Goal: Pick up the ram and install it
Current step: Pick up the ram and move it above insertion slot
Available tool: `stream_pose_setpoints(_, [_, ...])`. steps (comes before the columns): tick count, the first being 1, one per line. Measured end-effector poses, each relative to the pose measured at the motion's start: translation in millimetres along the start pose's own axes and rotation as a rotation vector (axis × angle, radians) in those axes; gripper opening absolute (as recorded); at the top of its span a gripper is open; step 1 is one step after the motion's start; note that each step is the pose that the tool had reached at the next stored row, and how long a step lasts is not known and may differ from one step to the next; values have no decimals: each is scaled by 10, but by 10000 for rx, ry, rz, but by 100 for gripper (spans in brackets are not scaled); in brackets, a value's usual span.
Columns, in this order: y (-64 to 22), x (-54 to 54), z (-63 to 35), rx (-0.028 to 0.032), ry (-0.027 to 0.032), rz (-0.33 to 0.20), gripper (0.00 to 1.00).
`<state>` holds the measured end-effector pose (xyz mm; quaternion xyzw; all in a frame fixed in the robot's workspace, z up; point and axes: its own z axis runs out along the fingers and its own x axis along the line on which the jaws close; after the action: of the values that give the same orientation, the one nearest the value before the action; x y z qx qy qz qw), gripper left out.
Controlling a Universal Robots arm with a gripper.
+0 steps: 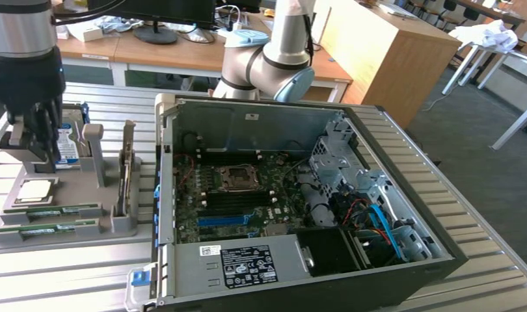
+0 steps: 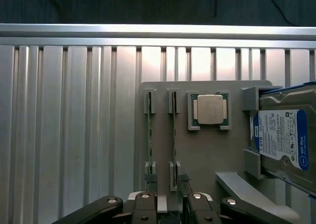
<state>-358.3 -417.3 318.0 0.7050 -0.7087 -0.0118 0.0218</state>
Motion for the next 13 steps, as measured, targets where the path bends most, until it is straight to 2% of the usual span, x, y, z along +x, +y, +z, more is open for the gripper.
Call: stream_pose_setpoints(13, [-5,-2,115,-1,1,0,30])
